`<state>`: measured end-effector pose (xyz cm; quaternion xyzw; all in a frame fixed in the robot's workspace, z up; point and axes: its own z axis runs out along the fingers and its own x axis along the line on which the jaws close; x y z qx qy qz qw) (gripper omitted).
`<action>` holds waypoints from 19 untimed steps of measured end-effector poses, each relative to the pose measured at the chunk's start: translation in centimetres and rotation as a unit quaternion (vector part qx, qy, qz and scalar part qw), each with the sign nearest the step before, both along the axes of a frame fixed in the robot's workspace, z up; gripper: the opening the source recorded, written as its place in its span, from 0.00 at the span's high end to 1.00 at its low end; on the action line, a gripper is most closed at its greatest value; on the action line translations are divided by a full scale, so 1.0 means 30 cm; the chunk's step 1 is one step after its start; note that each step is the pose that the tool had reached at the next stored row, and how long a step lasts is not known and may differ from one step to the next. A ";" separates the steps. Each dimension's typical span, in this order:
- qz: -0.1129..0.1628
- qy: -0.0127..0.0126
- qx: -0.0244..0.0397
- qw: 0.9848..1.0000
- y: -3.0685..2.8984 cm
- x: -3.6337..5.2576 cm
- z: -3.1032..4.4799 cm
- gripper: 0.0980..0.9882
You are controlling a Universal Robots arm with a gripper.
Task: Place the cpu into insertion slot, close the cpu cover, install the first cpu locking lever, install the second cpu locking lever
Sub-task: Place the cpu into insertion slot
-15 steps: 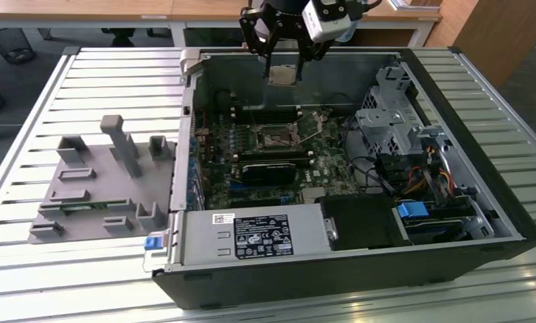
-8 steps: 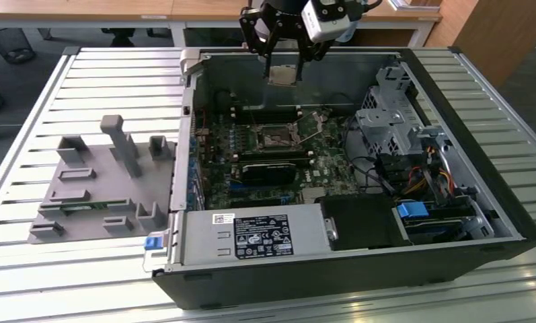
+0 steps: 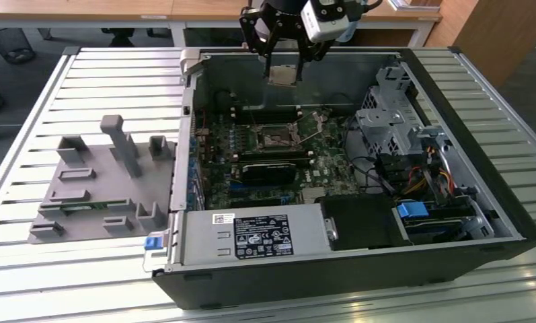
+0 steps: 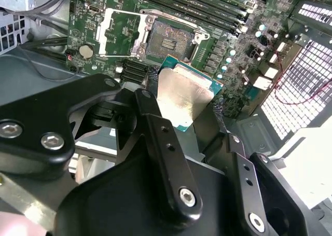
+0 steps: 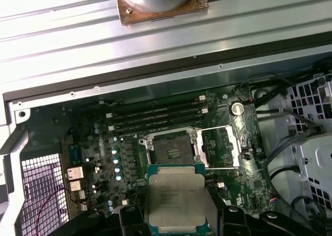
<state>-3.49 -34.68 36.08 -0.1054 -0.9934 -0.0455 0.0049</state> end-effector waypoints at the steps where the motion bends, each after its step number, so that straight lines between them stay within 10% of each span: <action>1: -0.001 0.000 0.000 1.000 0.000 0.000 0.000 0.52; 19: -0.016 0.000 0.000 1.000 0.000 0.000 0.000 0.52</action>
